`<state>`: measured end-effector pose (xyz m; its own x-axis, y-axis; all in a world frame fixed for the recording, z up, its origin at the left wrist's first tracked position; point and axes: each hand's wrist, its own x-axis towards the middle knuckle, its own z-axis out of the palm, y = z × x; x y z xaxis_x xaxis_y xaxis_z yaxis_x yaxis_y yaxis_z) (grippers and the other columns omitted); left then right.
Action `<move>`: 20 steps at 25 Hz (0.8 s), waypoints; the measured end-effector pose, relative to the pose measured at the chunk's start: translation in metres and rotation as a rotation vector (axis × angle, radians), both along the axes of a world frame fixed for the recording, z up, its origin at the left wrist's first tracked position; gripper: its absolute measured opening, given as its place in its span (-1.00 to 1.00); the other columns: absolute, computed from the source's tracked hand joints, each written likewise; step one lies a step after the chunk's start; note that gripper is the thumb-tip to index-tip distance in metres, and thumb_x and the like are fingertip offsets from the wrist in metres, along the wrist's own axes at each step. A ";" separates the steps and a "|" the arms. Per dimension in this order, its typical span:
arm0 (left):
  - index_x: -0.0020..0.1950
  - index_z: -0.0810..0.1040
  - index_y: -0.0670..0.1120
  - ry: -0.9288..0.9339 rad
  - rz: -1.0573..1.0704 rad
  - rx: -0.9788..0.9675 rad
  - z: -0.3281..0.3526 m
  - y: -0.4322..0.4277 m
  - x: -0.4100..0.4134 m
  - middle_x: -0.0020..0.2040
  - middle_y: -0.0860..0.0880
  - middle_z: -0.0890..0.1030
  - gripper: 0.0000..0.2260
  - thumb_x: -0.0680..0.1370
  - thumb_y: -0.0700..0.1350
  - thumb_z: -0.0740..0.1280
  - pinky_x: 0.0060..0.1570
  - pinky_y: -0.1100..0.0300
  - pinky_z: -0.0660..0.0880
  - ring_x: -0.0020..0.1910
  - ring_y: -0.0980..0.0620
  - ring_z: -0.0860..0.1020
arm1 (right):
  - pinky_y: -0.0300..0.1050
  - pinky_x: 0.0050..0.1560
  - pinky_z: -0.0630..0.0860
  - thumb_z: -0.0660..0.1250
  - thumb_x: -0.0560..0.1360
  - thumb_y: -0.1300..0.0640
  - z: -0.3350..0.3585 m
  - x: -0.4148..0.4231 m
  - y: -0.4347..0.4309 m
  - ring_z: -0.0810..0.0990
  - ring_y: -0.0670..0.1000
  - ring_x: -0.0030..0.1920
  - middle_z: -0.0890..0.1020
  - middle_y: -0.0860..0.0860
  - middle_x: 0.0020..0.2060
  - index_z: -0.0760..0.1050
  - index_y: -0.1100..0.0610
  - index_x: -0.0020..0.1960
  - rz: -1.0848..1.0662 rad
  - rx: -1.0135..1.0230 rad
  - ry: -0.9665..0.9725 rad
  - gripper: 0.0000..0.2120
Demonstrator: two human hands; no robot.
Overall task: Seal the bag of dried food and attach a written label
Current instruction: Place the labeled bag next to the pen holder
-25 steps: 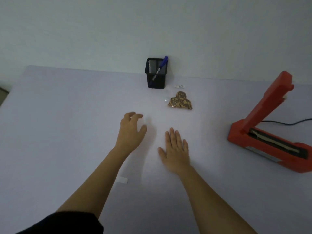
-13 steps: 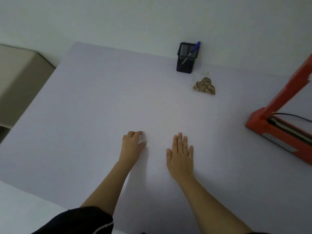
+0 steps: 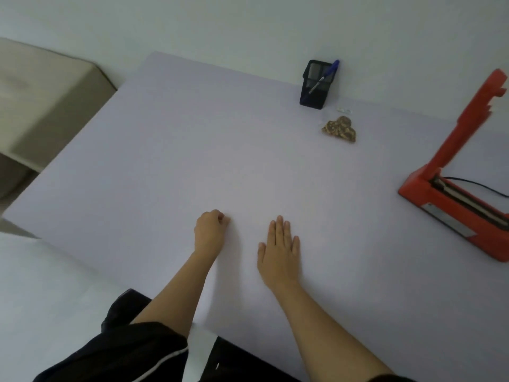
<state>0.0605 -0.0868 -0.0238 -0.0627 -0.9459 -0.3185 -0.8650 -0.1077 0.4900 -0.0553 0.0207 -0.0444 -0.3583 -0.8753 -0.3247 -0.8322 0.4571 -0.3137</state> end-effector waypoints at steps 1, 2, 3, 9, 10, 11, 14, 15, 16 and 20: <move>-0.07 0.56 -0.18 0.051 0.053 -0.014 0.005 0.011 0.009 -0.14 -0.13 0.60 -0.81 0.57 -0.10 0.23 -0.22 0.17 0.38 -0.20 -0.05 0.52 | 0.15 0.44 0.06 -0.02 0.58 0.03 0.000 0.009 0.002 0.05 0.14 0.50 0.03 0.15 0.50 0.04 0.26 0.47 0.064 -0.008 -0.023 -0.47; -0.10 0.55 -0.16 0.121 0.122 -0.022 0.011 0.019 0.017 -0.21 -0.09 0.60 -0.81 0.57 -0.07 0.25 -0.27 0.20 0.40 -0.24 -0.04 0.55 | 0.11 0.46 -0.09 -0.03 0.60 0.04 0.000 0.018 0.003 -0.10 0.13 0.51 -0.10 0.13 0.51 -0.09 0.24 0.49 0.112 -0.021 -0.068 -0.46; -0.12 0.55 -0.13 0.194 0.203 -0.027 0.018 0.026 0.026 -0.27 -0.05 0.60 -0.82 0.56 -0.04 0.26 -0.31 0.23 0.41 -0.29 0.00 0.57 | 0.09 0.46 -0.17 -0.05 0.61 0.02 0.001 0.028 0.006 -0.17 0.11 0.51 -0.16 0.12 0.51 -0.16 0.22 0.49 0.141 -0.044 -0.099 -0.44; 0.17 0.53 -0.17 0.434 0.500 0.014 0.034 0.059 0.107 -0.16 -0.08 0.65 -0.76 0.54 -0.12 0.30 0.07 0.03 0.56 -0.16 -0.03 0.63 | 0.02 0.37 -0.35 -0.34 0.49 -0.13 0.027 0.107 0.038 -0.30 0.08 0.48 -0.33 0.06 0.44 -0.26 0.17 0.49 0.354 -0.065 -0.148 -0.35; 0.22 0.50 -0.19 0.452 0.524 0.017 0.032 0.062 0.122 -0.11 -0.12 0.65 -0.72 0.54 -0.14 0.31 0.10 -0.01 0.55 -0.13 -0.05 0.63 | 0.00 0.35 -0.36 -0.25 0.55 -0.10 0.032 0.122 0.039 -0.31 0.08 0.48 -0.33 0.06 0.45 -0.26 0.17 0.49 0.396 -0.065 -0.147 -0.40; 0.23 0.48 -0.20 0.480 0.563 0.013 0.030 0.065 0.137 -0.06 -0.15 0.65 -0.71 0.53 -0.15 0.31 0.11 -0.02 0.55 -0.12 -0.06 0.63 | -0.02 0.35 -0.36 -0.16 0.60 -0.07 0.035 0.137 0.037 -0.31 0.07 0.48 -0.32 0.06 0.46 -0.26 0.17 0.49 0.433 -0.068 -0.155 -0.42; 0.14 0.51 -0.24 0.658 0.746 -0.026 0.025 0.072 0.196 -0.09 -0.15 0.64 -0.77 0.53 -0.16 0.30 0.05 0.07 0.55 -0.17 0.00 0.61 | -0.05 0.41 -0.31 -0.08 0.63 -0.01 0.038 0.197 0.026 -0.26 0.06 0.50 -0.22 0.09 0.51 -0.22 0.18 0.50 0.507 -0.102 -0.175 -0.44; 0.11 0.52 -0.24 0.698 0.804 -0.044 0.025 0.075 0.221 -0.12 -0.13 0.64 -0.79 0.53 -0.17 0.30 0.01 0.12 0.55 -0.20 0.03 0.60 | -0.06 0.42 -0.29 -0.09 0.62 -0.01 0.035 0.220 0.022 -0.24 0.06 0.51 -0.19 0.09 0.52 -0.21 0.18 0.50 0.517 -0.103 -0.190 -0.45; 0.07 0.53 -0.23 0.709 0.851 -0.060 0.023 0.077 0.247 -0.13 -0.13 0.63 -0.83 0.53 -0.17 0.29 -0.02 0.14 0.54 -0.22 0.04 0.59 | -0.07 0.42 -0.28 -0.13 0.62 -0.02 0.030 0.244 0.020 -0.21 0.06 0.51 -0.16 0.10 0.52 -0.19 0.19 0.50 0.523 -0.093 -0.208 -0.46; -0.02 0.54 -0.11 0.601 0.919 -0.059 0.003 0.092 0.337 -0.18 -0.07 0.65 -0.90 0.51 -0.12 0.29 -0.05 0.14 0.51 -0.23 0.03 0.61 | -0.09 0.44 -0.24 -0.14 0.59 -0.02 0.005 0.317 0.016 -0.09 0.05 0.52 0.00 0.10 0.52 -0.06 0.20 0.50 0.631 -0.096 -0.255 -0.46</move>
